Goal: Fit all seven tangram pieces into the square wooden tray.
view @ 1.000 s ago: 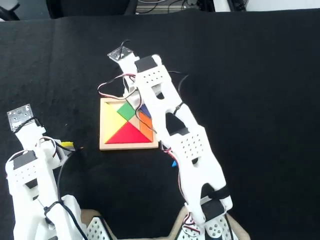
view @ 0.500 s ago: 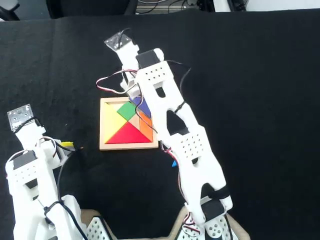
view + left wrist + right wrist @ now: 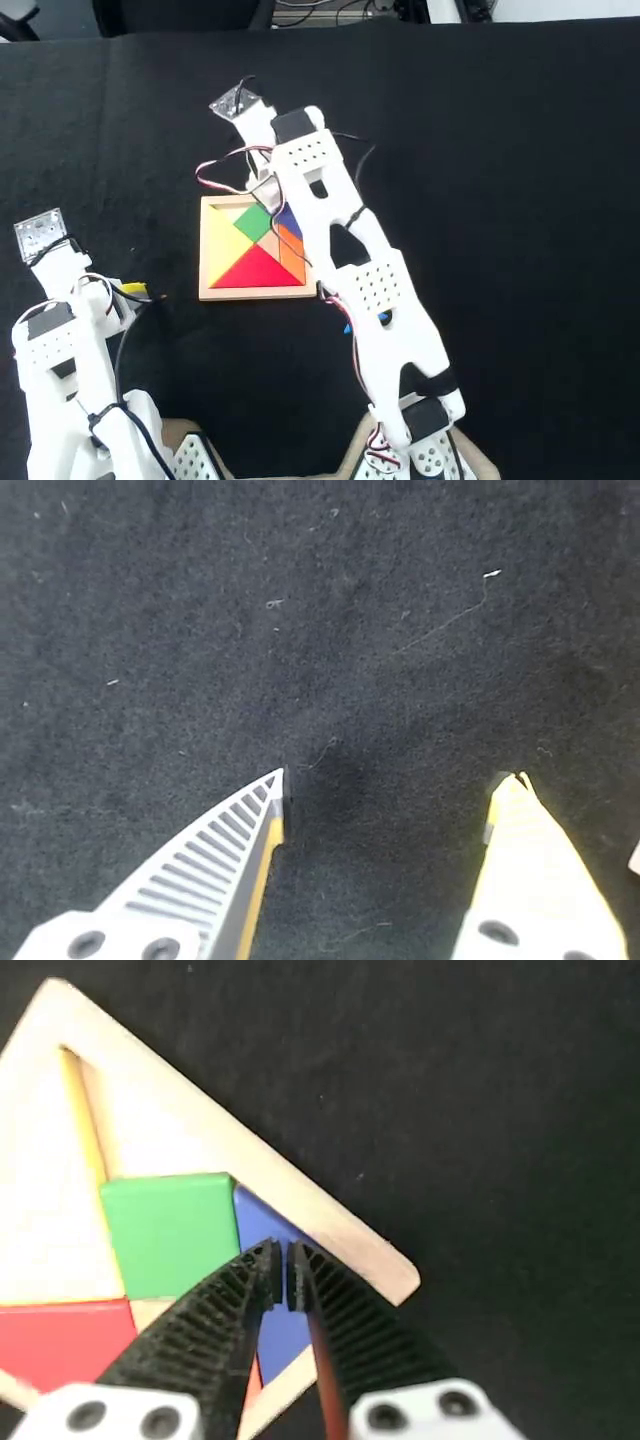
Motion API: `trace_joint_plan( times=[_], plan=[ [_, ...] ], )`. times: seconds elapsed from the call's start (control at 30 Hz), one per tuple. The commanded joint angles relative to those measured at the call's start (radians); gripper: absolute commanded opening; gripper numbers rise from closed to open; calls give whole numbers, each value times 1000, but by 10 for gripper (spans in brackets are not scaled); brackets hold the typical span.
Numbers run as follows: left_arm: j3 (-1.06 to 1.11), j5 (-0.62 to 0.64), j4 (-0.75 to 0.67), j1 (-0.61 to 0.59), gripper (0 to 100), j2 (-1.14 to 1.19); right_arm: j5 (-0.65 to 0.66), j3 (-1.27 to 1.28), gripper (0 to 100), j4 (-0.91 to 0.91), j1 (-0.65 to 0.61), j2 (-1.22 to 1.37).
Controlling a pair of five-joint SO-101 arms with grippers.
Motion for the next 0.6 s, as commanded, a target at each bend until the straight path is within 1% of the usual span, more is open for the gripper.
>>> trace_joint_plan(
  times=[0.0,0.07,0.13,0.2,0.23,0.3,0.47,0.57],
  plan=[
    [-4,0,-14,13,318,-17,9,-133,11,46,28,-19],
    [-4,0,-14,13,318,-17,9,-248,11,97,72,-31],
    [-4,2,-14,13,318,-17,14,-360,11,126,161,-67],
    [-4,3,-14,13,318,-17,14,-363,11,124,281,-122],
    [-4,3,-14,13,318,-17,15,-329,11,124,316,-148],
    [-5,3,-14,15,318,-17,44,-188,11,124,354,-200],
    [-5,3,-15,15,318,-17,259,245,11,121,361,-404],
    [-5,3,-15,15,318,-17,420,483,11,117,350,-545]
  ],
)
